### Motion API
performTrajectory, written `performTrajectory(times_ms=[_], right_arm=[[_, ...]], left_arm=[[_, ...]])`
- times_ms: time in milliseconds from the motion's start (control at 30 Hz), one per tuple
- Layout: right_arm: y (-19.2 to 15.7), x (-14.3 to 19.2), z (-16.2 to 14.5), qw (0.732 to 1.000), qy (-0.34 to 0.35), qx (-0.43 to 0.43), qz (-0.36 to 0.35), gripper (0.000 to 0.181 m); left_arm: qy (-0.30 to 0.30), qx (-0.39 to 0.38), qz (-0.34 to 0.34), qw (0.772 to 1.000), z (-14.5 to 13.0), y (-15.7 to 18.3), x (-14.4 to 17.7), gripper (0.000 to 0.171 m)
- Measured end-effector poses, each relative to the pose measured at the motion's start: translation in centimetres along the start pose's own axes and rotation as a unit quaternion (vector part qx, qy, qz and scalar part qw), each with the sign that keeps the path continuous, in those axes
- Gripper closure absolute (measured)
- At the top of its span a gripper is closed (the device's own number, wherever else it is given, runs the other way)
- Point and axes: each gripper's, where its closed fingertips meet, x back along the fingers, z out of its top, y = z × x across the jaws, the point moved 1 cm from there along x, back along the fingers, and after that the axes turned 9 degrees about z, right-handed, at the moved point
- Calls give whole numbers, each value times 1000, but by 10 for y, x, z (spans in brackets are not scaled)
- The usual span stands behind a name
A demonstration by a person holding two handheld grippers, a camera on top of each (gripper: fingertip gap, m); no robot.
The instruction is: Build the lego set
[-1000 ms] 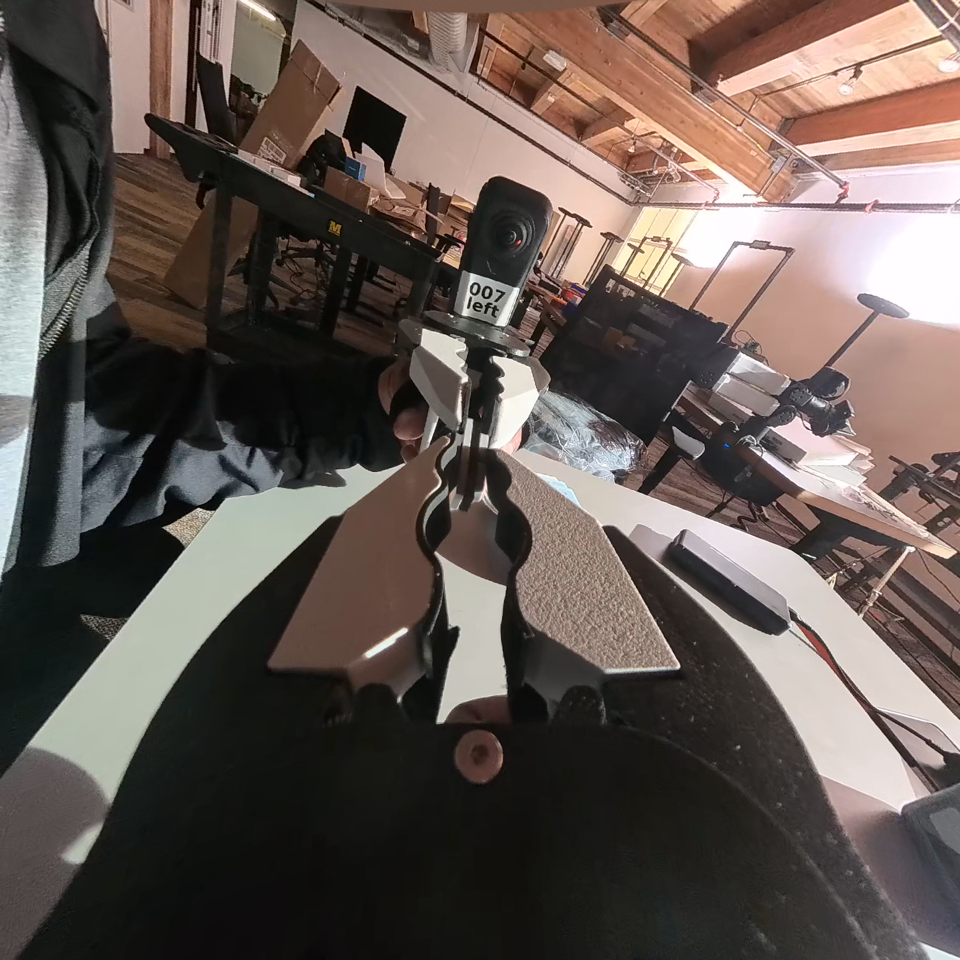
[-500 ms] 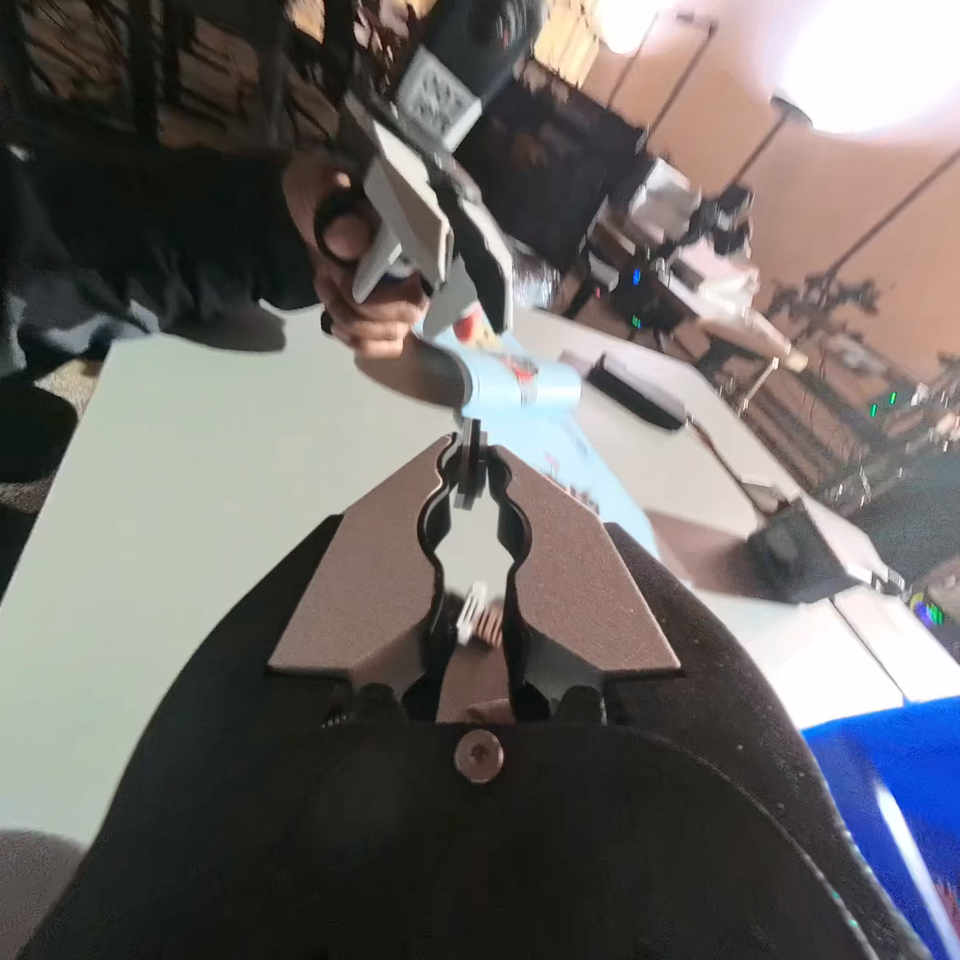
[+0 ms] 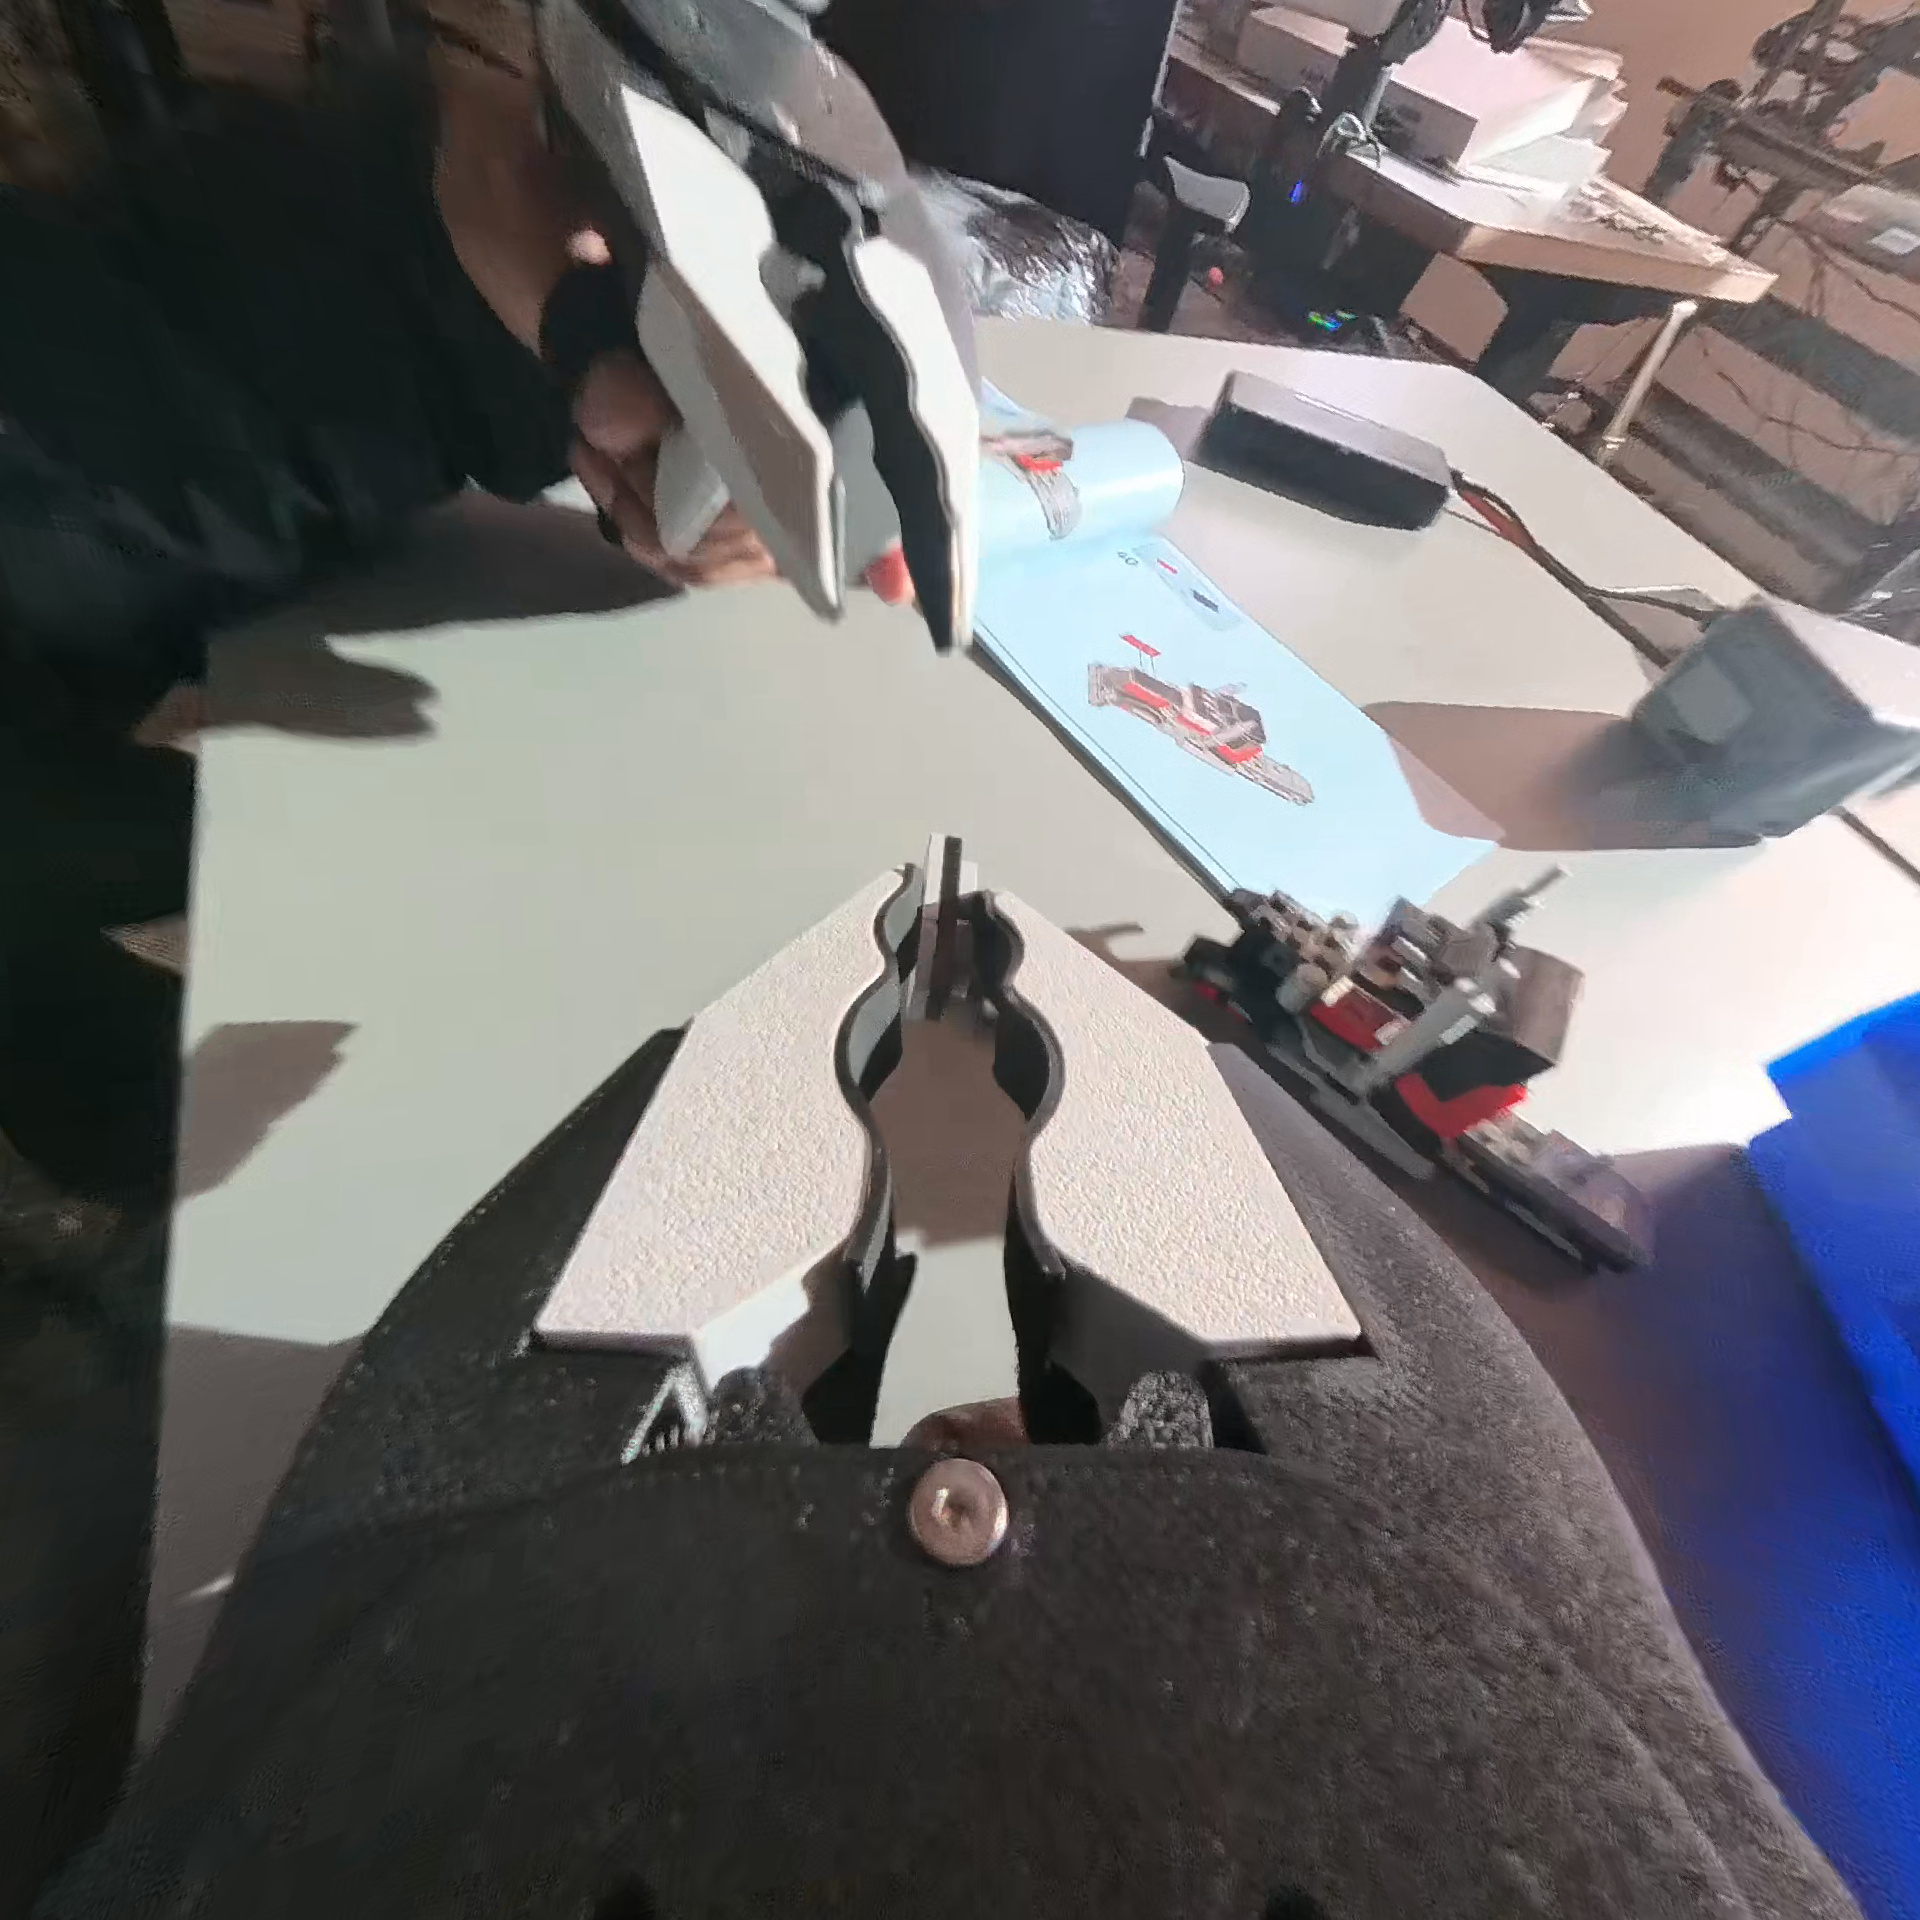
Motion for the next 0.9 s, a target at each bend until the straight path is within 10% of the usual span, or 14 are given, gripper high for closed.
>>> performTrajectory(times_ms=[900], right_arm=[[-15,-13,42,987,127,98,23,170]], left_arm=[[41,-99,-18,994,9,18,-4,159]])
